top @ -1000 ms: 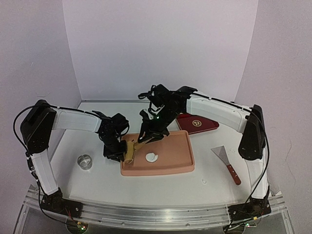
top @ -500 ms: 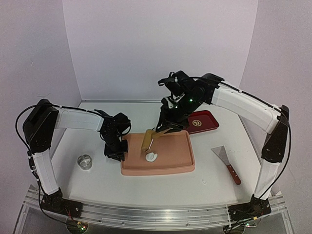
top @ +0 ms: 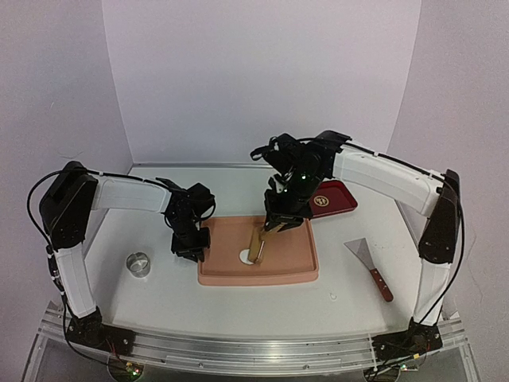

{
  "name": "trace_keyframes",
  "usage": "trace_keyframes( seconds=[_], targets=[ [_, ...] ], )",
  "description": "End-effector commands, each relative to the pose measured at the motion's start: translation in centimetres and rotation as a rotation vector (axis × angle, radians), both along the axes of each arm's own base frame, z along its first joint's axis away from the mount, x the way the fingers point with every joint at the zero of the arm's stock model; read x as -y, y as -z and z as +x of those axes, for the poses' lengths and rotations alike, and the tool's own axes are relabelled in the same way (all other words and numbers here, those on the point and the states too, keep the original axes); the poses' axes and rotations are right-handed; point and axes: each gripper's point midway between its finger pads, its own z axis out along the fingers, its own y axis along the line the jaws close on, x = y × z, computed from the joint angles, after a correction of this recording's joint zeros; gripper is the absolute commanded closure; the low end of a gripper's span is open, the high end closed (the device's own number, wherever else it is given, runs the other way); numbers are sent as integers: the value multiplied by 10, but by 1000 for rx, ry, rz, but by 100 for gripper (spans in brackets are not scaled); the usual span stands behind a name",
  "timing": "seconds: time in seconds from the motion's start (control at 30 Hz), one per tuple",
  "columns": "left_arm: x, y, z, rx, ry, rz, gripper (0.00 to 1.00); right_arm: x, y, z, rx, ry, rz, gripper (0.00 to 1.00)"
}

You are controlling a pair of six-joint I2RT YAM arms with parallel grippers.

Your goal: Roll out the dumpling wrappers from the dough

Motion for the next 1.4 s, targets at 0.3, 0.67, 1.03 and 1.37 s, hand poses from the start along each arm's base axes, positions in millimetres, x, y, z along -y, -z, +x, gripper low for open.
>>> trace_keyframes(
  seconds=[0.3, 0.67, 1.03, 1.37],
  targets=[
    [15, -5, 13, 45, 26, -34, 99, 4, 54, 5, -40, -38, -118, 100],
    [22, 1, 12, 36, 56, -60, 99, 19, 107, 0, -115, -61, -237, 100],
    [38, 11, 8, 8, 117, -109, 99, 18, 152, 2, -195, -77, -285, 100],
    [45, 20, 1, -30, 147, -142, 100, 27, 200, -2, -276, -93, -356, 100]
  ],
)
